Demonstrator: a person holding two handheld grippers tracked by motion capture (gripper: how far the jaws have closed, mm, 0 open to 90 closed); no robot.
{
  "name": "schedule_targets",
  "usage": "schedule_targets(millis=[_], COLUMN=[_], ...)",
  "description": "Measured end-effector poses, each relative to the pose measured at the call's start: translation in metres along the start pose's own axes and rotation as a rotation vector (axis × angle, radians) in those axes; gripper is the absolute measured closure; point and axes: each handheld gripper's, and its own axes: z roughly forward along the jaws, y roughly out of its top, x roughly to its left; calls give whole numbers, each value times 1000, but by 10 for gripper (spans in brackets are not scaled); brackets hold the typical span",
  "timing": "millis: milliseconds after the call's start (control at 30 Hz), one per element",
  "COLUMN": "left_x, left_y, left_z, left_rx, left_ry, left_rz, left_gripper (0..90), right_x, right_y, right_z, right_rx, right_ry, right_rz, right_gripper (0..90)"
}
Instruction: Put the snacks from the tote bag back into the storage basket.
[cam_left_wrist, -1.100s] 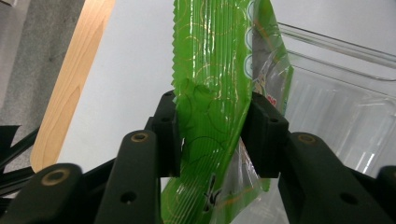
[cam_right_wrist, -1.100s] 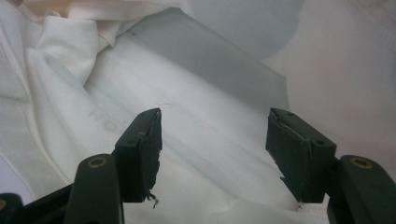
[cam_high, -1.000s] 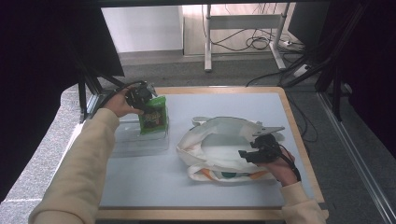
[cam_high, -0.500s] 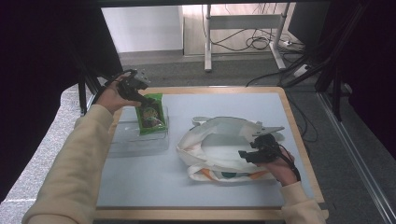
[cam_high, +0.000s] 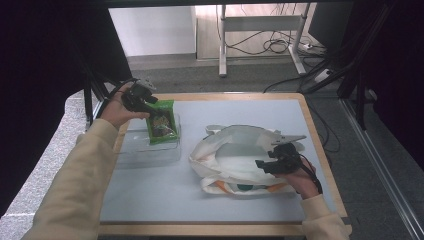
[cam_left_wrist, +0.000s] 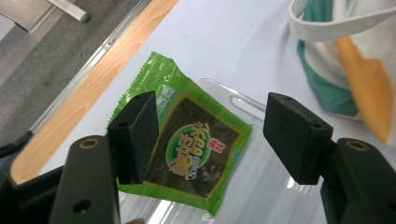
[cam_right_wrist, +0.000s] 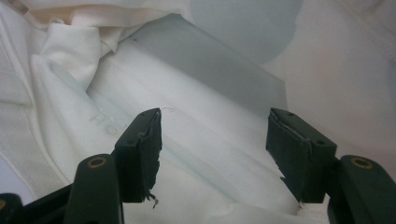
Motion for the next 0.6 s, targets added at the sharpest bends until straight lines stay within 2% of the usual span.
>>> schedule_targets(millis=[100,133,300,467,600], left_x=[-6,-10,-20,-37,-51], left_y=[-6,-11,-18,-26,-37], left_z=[-1,0,2,-2,-4], left_rx=[-20,-30,-40,-71,-108], left_ry=[-1,16,12,-1,-32], left_rz=[-23,-42,-70,-85,-113], left_gripper=[359,370,369,362,358], right_x=[0,1,3,1,2], right_y=[0,0,2,3,4], right_z=[-1,-2,-1,-4,-7], right_rx=[-3,-6,-9,-17,-31], right_ry=[-4,-2,-7,-11,-10], right_rz=[-2,-2,-5,-9,-7], right_gripper=[360,360,356,356,357])
